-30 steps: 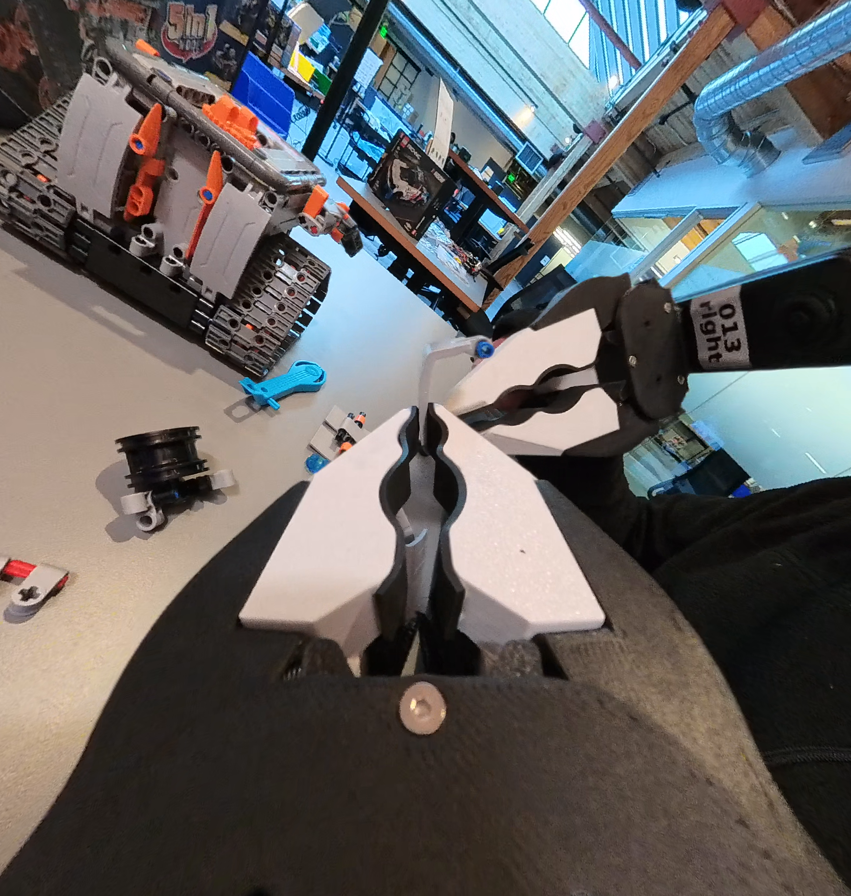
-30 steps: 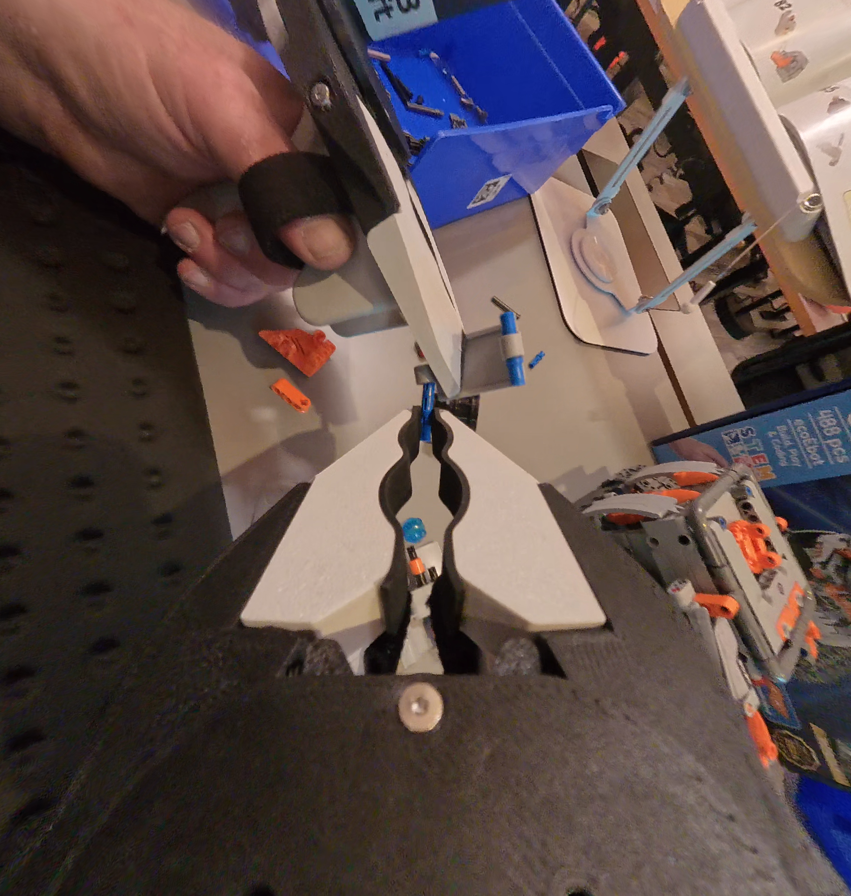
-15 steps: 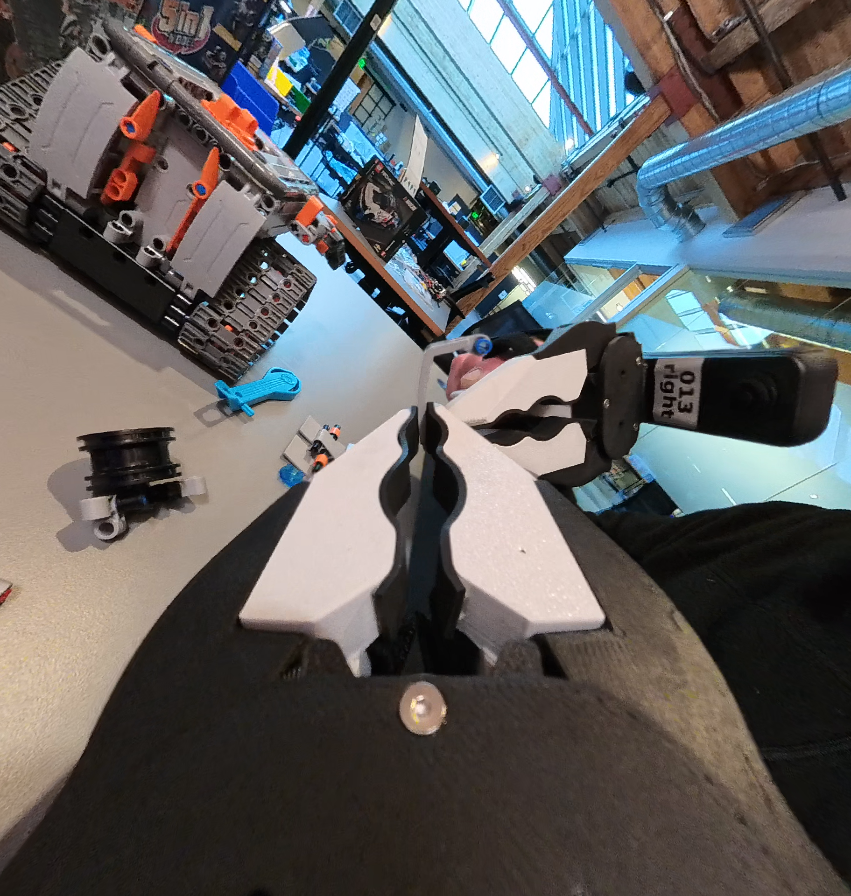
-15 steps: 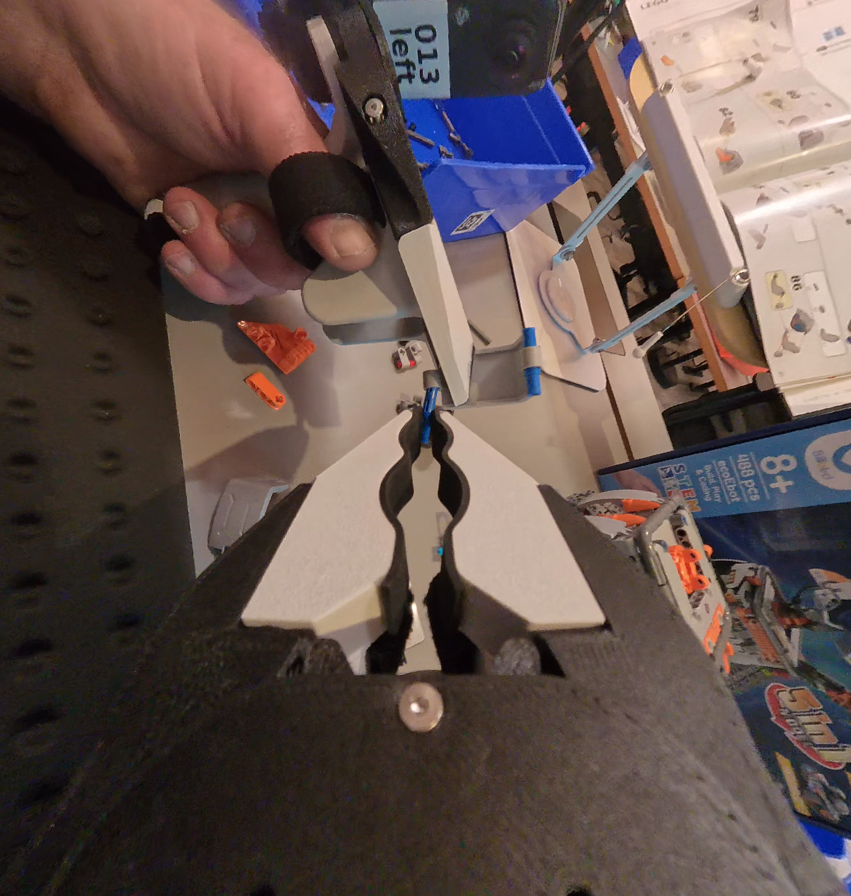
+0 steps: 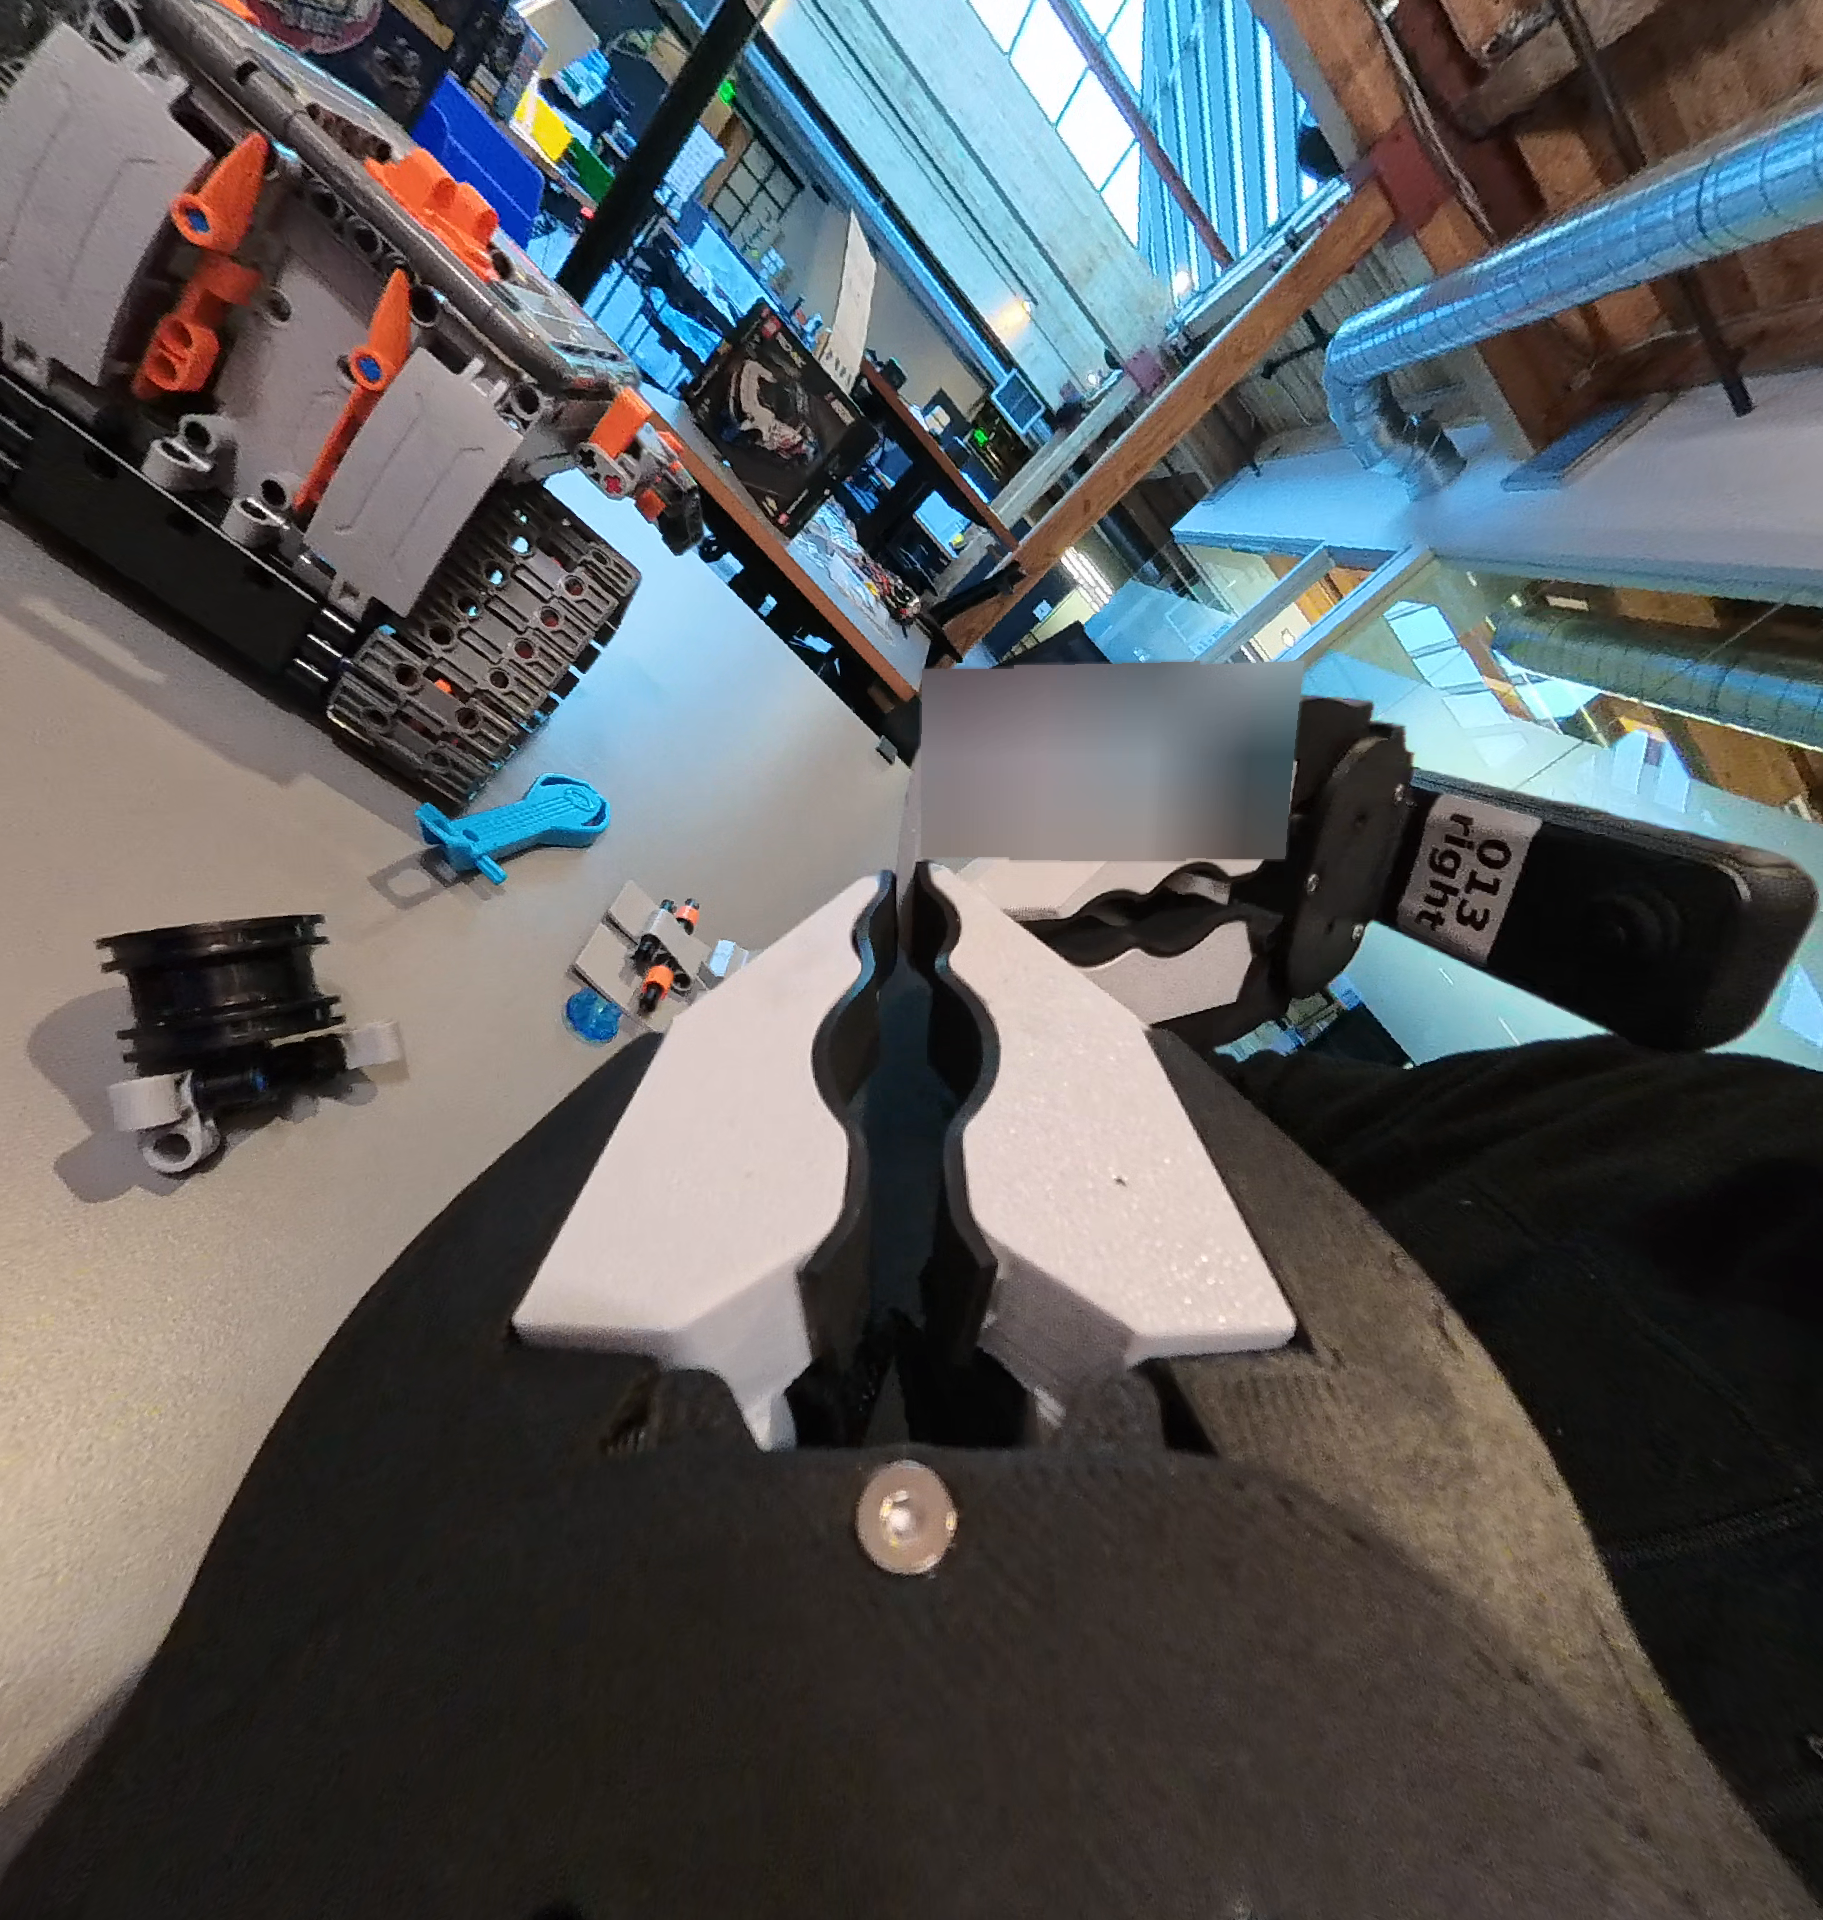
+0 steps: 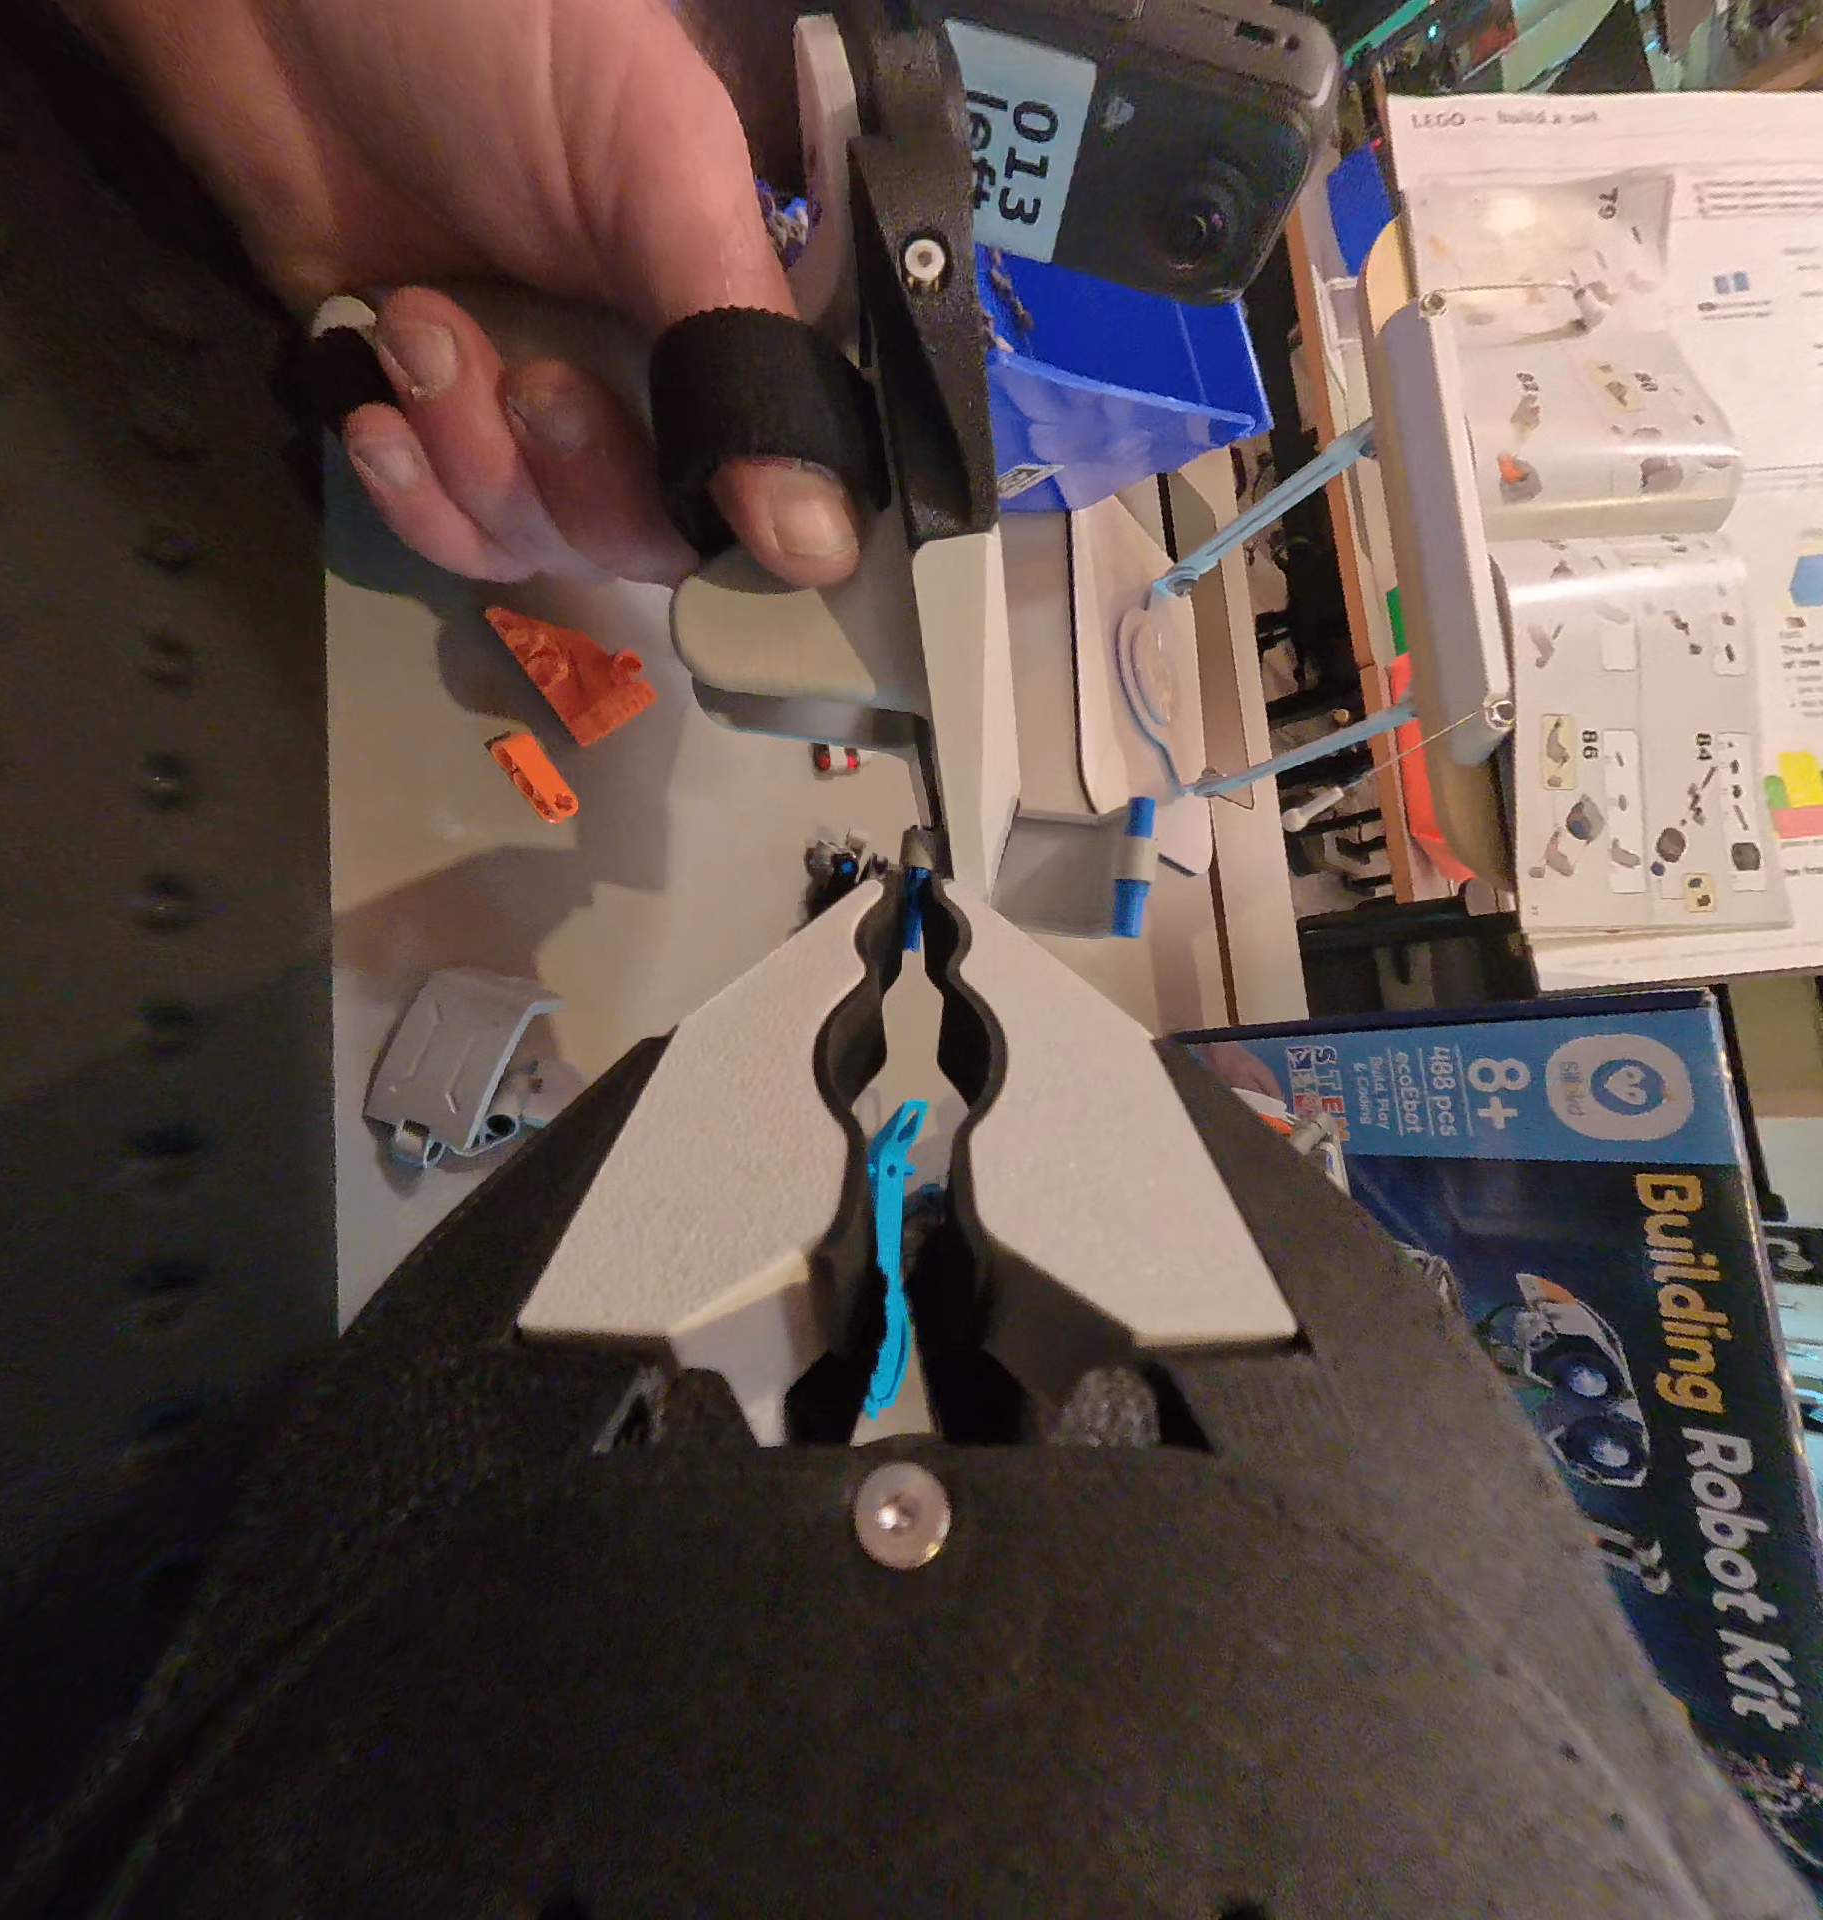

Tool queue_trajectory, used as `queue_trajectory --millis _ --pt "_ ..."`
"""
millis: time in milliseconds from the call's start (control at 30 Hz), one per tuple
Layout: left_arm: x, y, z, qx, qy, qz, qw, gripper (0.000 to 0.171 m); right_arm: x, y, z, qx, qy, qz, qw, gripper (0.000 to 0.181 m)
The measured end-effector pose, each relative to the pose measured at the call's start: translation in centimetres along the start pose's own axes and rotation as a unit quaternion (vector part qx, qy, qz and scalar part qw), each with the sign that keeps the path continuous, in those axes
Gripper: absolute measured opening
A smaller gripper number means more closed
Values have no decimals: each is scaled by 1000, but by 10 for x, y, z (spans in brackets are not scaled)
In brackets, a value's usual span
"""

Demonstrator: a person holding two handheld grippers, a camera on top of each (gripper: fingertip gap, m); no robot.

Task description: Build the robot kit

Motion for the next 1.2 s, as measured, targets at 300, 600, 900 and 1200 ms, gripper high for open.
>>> queue_trajectory --millis 300,600,900,1200 --pt "-2 -8 -7 27 13 -53 998 0 -13 2 -18 120 3 -41 992 16" --pt "8 -22 -20 83 0 -155 984 0 -5 -1 -23 358 74 -58 929 12" --pt "16 -22 -28 100 -10 -197 975 0 -8 -8 -24 352 171 -39 919 23" --pt "18 -20 -33 112 -20 -221 969 0 -8 -10 -25 344 205 -40 916 14"
Point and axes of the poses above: each gripper's, where its closed fingertips meet, x out along the fingers, y out of its underside, z = x × y across the jaws, the point moved 9 cm from there along -x, back along the fingers, and after that the axes turned 8 degrees about y, right-handed, at the moved point
